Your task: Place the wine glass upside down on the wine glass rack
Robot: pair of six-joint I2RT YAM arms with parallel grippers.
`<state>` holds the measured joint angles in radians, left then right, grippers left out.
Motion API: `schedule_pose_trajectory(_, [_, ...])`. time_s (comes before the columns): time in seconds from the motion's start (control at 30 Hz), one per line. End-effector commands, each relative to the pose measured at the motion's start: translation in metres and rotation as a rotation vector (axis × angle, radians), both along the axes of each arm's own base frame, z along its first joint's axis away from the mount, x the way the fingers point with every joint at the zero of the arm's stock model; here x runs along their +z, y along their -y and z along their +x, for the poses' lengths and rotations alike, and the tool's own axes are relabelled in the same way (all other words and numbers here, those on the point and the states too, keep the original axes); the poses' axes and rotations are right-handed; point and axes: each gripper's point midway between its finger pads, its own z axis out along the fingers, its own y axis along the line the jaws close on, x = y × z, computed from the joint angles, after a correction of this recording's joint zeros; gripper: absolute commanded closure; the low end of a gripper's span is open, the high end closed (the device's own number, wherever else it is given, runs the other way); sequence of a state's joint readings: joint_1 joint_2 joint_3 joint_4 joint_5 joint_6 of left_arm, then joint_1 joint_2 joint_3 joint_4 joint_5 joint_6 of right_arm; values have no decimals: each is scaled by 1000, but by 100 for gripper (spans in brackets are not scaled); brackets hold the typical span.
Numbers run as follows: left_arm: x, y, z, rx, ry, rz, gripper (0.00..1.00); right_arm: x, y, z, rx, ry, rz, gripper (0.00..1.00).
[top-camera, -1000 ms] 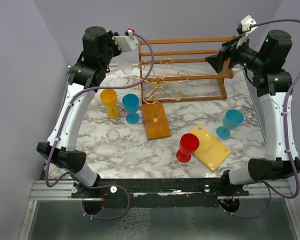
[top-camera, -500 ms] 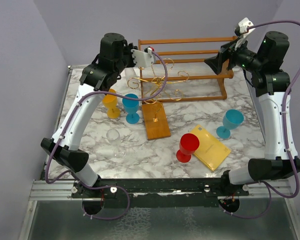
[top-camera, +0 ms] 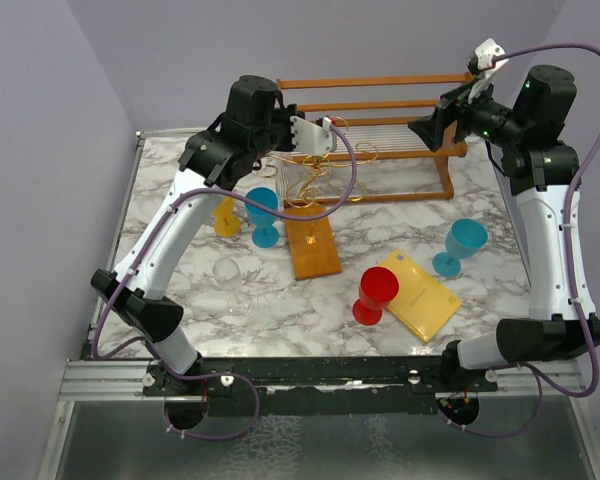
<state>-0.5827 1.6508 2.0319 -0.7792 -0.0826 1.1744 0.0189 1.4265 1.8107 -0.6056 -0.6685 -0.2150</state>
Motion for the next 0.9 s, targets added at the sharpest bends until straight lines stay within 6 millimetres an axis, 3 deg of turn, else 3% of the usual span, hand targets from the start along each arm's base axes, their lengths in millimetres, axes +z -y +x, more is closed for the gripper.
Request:
schedule_pose_trajectory(0.0, [13,19,-4,-47,9,-80,100,9,-5,-9,34,33,4,8])
schedule_pose_trajectory(0.3, [15,39,7,-23,47,-149,100,9,-5,-10,30,37,3,8])
schedule_pose_trajectory(0.4, [0,45,18,2,33,-138,100,10,-4,-11,28,38,1,8])
schedule_pose_trajectory(0.87, [-15,18,33,184,63,-85,100,10,-5,-10,32,37,4,8])
